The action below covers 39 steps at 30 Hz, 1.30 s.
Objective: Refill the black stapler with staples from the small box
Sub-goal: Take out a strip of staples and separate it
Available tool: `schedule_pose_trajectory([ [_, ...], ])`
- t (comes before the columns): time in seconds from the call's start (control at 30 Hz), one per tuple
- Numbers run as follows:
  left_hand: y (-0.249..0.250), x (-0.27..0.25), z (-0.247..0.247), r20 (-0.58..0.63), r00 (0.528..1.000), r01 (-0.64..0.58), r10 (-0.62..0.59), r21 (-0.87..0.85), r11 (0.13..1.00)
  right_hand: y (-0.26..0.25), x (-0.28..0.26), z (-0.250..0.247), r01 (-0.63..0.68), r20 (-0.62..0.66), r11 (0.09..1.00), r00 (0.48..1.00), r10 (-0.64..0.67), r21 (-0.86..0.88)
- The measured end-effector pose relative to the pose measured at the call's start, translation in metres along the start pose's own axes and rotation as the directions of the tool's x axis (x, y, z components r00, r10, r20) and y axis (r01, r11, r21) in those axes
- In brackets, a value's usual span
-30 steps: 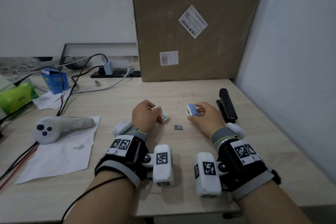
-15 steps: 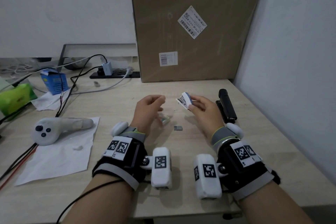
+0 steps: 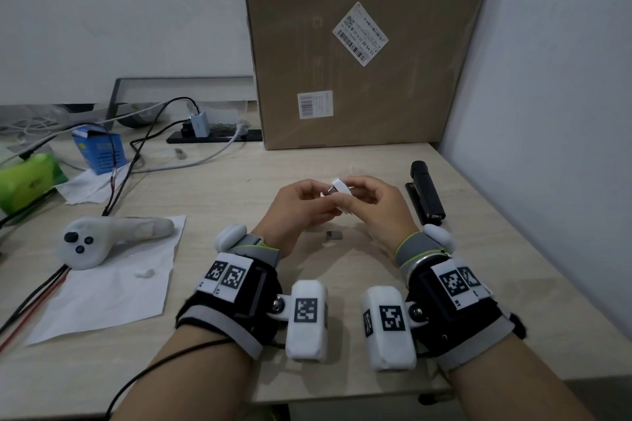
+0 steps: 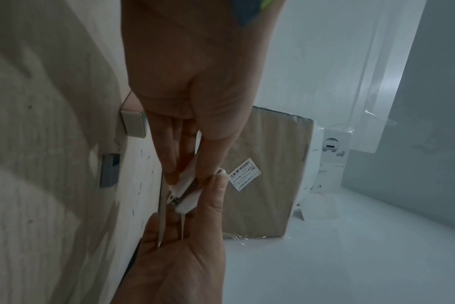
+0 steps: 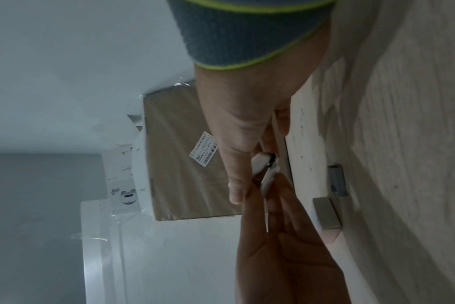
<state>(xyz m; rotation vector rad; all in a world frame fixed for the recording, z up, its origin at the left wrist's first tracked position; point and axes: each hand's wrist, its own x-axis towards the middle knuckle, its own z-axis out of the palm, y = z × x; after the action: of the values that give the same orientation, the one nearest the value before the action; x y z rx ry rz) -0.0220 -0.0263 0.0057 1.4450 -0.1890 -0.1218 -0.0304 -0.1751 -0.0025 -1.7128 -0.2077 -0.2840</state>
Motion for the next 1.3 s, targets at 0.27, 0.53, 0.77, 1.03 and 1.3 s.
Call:
schedule_pose_trajectory([
  [0.27,0.0019,-0.0030,-0.0023,0.098,0.995,0.022,-0.024,0.023,0.999,-0.0036,-0.0015,0.0000,-0.005,-0.001,1.000,1.000,0.005,0.001],
  [0.53,0.0015,-0.0036,-0.0022,0.133,0.991,0.033,-0.033,0.002,0.999,-0.0017,-0.0011,0.0003,-0.018,-0.064,0.999,0.998,0.016,-0.030],
  [0.77,0.0024,-0.0031,-0.0017,0.145,0.989,0.023,-0.024,0.012,1.000,-0.0028,-0.0020,0.0002,0.002,-0.072,0.996,0.997,-0.008,-0.086],
  [1.03,0.0002,-0.0019,-0.0025,0.144,0.990,0.008,-0.012,0.027,1.000,0.0007,-0.0011,0.0016,0.006,-0.055,0.993,0.998,-0.013,-0.118],
  [1.3,0.0007,-0.0024,-0.0021,0.140,0.990,0.007,-0.009,0.018,1.000,0.0018,-0.0020,0.0014,0.023,-0.044,0.990,0.999,-0.030,-0.140],
])
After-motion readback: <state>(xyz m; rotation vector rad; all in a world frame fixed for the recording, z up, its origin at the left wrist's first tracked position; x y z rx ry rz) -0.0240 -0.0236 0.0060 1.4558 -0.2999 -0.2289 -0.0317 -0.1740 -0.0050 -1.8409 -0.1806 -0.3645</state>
